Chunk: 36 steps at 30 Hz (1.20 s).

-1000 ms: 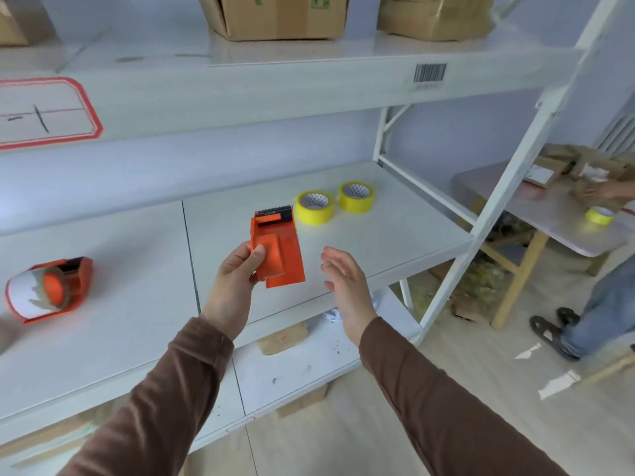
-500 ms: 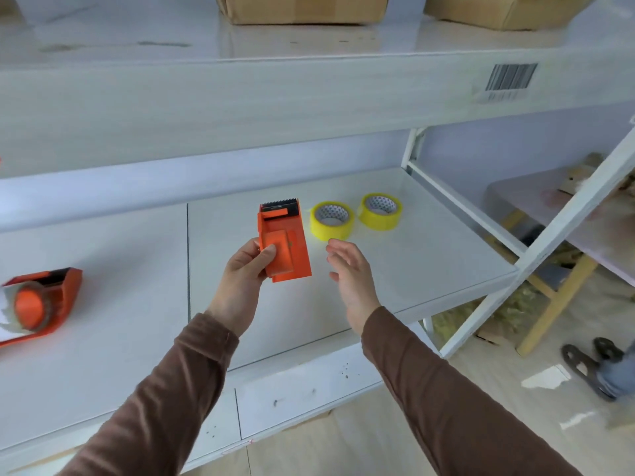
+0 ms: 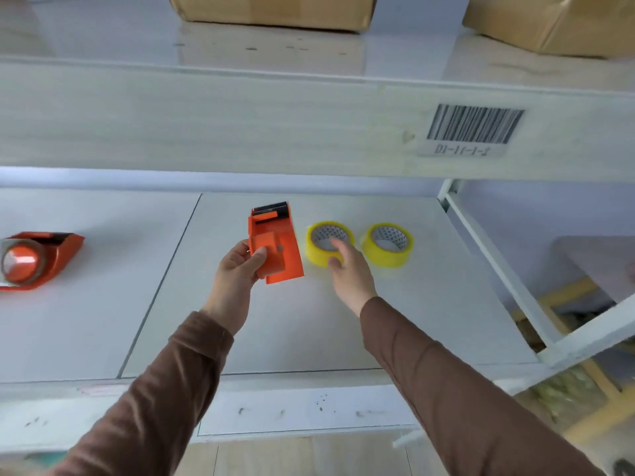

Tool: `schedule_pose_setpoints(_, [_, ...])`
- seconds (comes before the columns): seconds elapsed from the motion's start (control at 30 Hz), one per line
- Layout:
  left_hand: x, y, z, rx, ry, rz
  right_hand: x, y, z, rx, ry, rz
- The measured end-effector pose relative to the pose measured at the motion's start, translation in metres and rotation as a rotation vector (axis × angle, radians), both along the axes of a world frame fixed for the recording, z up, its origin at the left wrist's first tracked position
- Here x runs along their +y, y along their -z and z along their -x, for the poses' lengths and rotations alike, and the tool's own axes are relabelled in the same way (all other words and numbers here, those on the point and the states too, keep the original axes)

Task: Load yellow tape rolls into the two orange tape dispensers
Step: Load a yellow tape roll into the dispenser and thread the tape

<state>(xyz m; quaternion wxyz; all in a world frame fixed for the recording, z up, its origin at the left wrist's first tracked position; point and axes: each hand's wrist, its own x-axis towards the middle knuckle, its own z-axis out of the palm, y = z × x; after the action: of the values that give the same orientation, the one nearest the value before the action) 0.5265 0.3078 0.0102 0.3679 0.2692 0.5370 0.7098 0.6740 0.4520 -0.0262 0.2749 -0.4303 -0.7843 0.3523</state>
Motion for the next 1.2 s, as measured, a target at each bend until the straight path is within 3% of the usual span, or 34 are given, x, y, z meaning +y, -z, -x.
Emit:
schedule_pose_setpoints(0.13, [0.004,0.005,-0.020,-0.016,-0.091,0.020,0.033,0.005,0.003,-0.509,-0.213,-0.306])
schedule_pose_setpoints(0.27, [-0.004,0.004,-0.033,-0.041,-0.163,0.031,0.041,0.011,0.005,-0.637,-0.187,-0.418])
schedule_pose_setpoints(0.4, [-0.016,0.002,-0.033,-0.033,-0.188,0.068,0.036,0.016,0.002,-0.414,-0.076,-0.364])
schedule_pose_setpoints(0.53, [-0.024,0.003,-0.031,-0.039,-0.186,0.077,0.015,0.008,-0.005,0.139,-0.008,-0.250])
schedule_pose_setpoints(0.7, [-0.029,0.000,-0.034,-0.050,-0.151,0.049,-0.047,-0.020,-0.019,0.572,-0.249,-0.049])
schedule_pose_setpoints(0.8, [-0.031,-0.005,-0.039,-0.029,-0.122,0.022,-0.066,-0.022,-0.022,0.521,-0.357,-0.013])
schedule_pose_setpoints(1.0, [-0.032,-0.015,-0.061,-0.041,-0.054,0.001,-0.075,-0.013,-0.029,0.428,-0.366,0.074])
schedule_pose_setpoints(1.2, [-0.038,-0.022,-0.077,-0.077,-0.077,-0.047,-0.095,-0.016,-0.036,0.490,-0.410,0.063])
